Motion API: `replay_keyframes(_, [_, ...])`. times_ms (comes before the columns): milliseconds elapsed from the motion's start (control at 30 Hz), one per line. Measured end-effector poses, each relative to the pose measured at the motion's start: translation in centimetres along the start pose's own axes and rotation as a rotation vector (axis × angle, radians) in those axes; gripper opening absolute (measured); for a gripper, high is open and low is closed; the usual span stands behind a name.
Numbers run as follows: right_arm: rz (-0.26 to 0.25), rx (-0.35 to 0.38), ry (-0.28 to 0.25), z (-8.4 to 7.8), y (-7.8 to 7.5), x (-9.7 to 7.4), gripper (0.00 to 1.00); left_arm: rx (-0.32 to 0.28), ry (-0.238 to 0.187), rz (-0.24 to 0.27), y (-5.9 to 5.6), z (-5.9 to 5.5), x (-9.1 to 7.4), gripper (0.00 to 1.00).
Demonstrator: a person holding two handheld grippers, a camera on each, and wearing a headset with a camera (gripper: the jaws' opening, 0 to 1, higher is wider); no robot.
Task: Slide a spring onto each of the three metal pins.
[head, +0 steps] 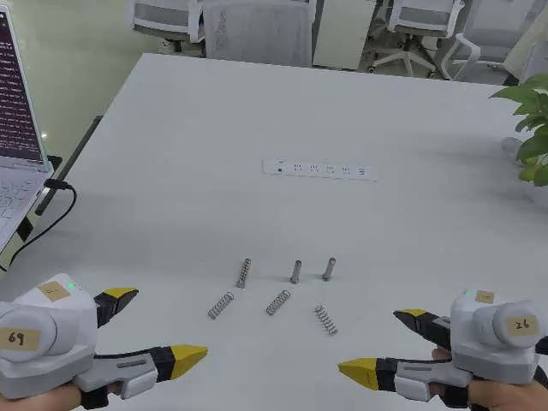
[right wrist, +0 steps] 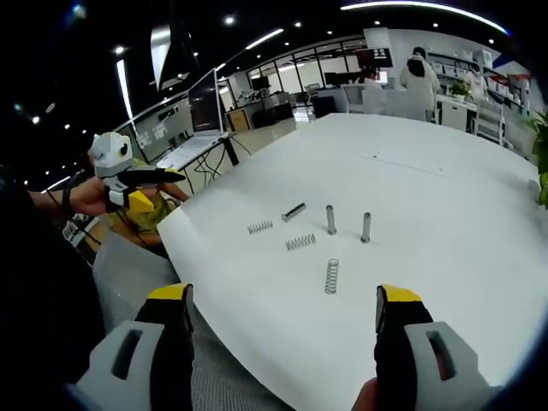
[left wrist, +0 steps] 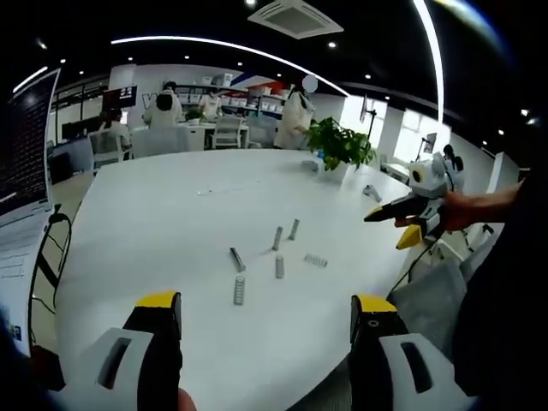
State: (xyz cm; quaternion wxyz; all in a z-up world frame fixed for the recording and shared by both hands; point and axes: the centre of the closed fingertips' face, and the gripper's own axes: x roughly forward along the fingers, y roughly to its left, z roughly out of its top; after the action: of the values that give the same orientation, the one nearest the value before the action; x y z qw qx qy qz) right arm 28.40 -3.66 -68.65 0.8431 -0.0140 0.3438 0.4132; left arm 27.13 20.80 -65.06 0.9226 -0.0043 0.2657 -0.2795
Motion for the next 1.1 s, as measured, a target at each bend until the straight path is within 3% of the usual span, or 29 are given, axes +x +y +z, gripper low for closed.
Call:
replay_keyframes(633, [-0.007,0.001,-0.006,-0.1,-0.4,-0.2,0.86,0.007,-0.017,0.017,0.8,0.6,-0.5,0.8])
replay_keyframes(1100, [-0.011,0.005,-0.006,-0.4,-0.5,-0.3,0.87,0.012,-0.021,0.011,0.3,0.9,-0.3,0.81])
